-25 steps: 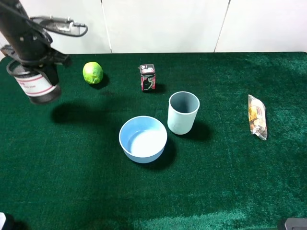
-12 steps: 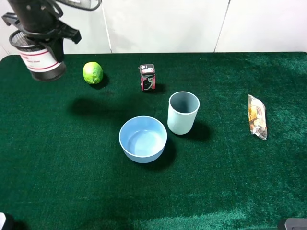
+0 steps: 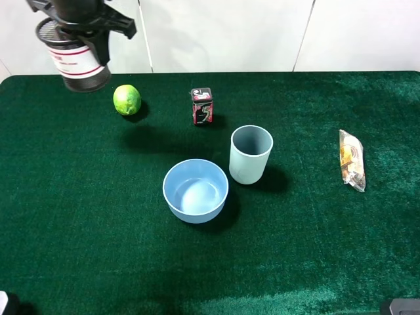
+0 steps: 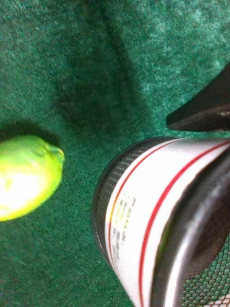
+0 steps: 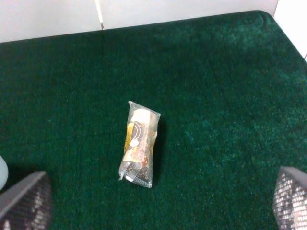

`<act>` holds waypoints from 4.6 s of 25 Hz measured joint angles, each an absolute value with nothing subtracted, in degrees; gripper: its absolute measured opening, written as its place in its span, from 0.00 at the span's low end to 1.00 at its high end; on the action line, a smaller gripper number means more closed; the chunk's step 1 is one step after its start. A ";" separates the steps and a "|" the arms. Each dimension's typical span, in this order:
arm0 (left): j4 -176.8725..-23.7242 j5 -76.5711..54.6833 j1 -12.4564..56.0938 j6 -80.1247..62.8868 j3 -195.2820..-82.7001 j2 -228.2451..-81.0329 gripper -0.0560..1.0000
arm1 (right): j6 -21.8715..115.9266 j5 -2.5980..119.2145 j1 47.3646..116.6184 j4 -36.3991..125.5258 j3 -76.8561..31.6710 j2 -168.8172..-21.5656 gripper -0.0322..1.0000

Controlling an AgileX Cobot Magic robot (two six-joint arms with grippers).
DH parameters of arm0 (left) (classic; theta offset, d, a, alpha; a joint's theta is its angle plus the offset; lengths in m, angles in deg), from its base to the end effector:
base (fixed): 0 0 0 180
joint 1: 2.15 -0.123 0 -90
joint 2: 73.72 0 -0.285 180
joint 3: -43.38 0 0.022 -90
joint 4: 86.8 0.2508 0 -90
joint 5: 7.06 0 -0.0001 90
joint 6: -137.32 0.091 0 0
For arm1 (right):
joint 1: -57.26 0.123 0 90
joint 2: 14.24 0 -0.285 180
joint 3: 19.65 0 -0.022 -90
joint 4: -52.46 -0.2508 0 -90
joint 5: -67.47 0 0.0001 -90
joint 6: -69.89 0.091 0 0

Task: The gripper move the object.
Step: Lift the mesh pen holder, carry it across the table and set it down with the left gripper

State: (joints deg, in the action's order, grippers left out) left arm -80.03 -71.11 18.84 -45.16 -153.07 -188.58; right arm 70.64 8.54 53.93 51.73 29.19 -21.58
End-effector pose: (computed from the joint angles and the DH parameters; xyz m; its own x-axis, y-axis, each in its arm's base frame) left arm 0.3756 -0.1338 0.2804 -0.8866 0.3493 -0.3031 0.3338 0.9370 0.1036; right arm -0.0041 0.0012 0.2786 -0.4226 0.0443 -0.9052 0.0565 0.9981 0.0224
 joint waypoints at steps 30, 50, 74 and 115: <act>-81.54 -73.90 31.97 -48.02 -190.55 -211.96 0.16 | 70.64 8.54 53.93 51.73 29.19 -21.58 0.70; -81.86 -60.75 37.74 -48.87 -191.94 -217.65 0.16 | 70.64 8.54 53.93 51.69 29.19 -21.58 0.70; -85.74 -52.52 40.30 -49.25 -192.01 -226.70 0.16 | 70.64 8.54 53.93 51.69 29.19 -21.58 0.70; -86.80 -52.41 40.30 -48.91 -192.01 -226.82 0.68 | 70.76 8.54 53.93 51.69 29.19 -21.58 0.70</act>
State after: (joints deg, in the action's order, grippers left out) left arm -86.80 -52.41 40.30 -48.91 -192.01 -226.82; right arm 70.76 8.54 53.93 51.69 29.19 -21.58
